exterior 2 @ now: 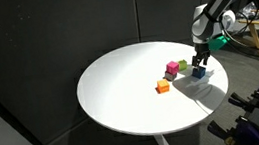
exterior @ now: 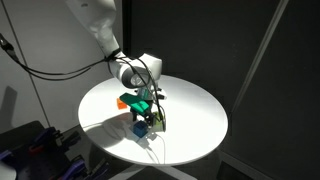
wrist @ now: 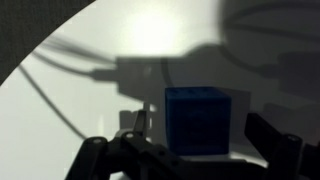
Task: Unstack the blocks and put them on the table
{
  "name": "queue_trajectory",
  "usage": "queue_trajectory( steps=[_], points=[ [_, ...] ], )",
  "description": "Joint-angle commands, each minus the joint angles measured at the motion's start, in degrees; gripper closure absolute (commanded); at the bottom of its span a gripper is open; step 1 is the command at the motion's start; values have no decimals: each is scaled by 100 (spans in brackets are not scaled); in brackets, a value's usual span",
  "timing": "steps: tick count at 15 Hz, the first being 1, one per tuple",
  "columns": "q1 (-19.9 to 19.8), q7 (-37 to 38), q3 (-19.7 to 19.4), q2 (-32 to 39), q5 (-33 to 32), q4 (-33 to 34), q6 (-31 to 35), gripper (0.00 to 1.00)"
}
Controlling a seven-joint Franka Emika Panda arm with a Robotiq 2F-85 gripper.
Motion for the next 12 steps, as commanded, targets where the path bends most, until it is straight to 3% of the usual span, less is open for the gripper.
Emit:
queue_trajectory(
  steps=[1,6,12],
  points=[
    [-16,-125,27,-509,-18,-323,-130,0],
    [53,-206,90,-1105,56,-617,-163,0],
    [143,-916,345,-1720,490,-990,20,0]
  ],
)
